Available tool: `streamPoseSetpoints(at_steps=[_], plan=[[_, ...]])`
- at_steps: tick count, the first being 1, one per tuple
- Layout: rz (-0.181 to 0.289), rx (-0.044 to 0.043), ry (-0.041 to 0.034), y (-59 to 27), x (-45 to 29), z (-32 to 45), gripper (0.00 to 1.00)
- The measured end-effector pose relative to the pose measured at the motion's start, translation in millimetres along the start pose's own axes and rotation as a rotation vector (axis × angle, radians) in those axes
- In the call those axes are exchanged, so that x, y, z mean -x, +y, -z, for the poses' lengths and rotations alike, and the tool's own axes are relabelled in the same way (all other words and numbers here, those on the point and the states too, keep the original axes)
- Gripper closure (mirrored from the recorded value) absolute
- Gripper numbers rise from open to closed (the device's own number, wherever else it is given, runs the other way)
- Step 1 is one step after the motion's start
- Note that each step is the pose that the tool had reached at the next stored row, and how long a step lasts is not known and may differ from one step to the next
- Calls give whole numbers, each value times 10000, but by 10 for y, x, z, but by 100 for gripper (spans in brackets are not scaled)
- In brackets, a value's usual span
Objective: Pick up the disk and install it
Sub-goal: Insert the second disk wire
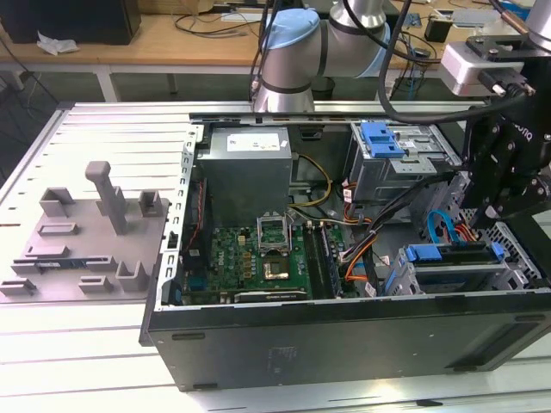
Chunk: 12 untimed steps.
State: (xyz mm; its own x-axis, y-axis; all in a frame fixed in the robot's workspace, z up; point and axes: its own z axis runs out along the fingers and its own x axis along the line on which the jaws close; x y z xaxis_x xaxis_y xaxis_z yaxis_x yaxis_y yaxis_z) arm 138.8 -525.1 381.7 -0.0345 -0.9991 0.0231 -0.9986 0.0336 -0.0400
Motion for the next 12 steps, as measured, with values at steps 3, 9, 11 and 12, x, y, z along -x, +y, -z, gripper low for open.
streamPoseSetpoints(at_steps=[3,9,11,12], plan=[[0,-1,4,0,0,0,64],[0,-1,10,0,0,0,85],[0,-1,17,0,0,0,89],[1,-1,20,0,0,0,89]])
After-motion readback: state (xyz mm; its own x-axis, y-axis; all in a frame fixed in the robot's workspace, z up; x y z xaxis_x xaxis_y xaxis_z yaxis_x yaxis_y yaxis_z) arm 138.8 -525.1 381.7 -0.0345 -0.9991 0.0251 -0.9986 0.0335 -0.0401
